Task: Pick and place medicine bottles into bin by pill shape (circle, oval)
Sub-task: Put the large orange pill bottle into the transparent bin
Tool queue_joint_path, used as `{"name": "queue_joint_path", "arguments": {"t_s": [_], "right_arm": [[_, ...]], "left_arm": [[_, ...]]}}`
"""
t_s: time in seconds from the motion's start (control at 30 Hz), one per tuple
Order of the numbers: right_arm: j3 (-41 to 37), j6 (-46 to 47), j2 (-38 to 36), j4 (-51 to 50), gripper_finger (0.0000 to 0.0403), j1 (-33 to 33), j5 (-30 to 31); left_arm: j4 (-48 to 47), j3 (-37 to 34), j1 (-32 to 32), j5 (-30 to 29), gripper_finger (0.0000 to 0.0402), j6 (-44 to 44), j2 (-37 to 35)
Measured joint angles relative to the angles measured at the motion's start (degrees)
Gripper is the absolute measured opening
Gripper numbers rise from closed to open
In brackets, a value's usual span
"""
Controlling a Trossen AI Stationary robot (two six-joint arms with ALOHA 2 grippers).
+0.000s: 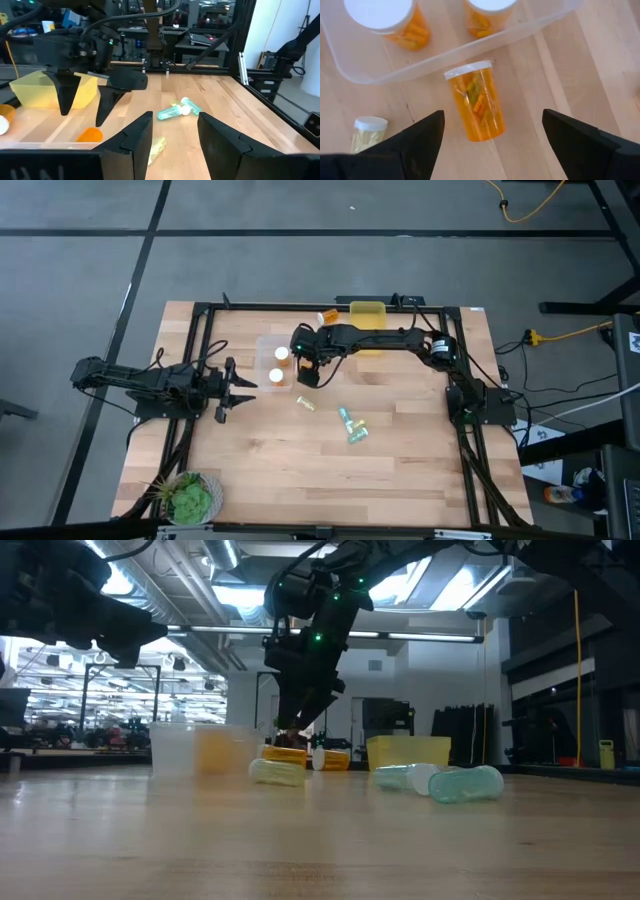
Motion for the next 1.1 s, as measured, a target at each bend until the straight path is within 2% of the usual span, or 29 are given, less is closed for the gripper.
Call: {"name": "queue_joint_path", "arguments": {"t_s": [1.1], "right_arm": [[0.0,0.4,0.0,1.6,0.0337,0.0,0.0]], "left_arm": [[0.0,0.0,0.0,0.0,0.0149,-0.5,0.0]]}}
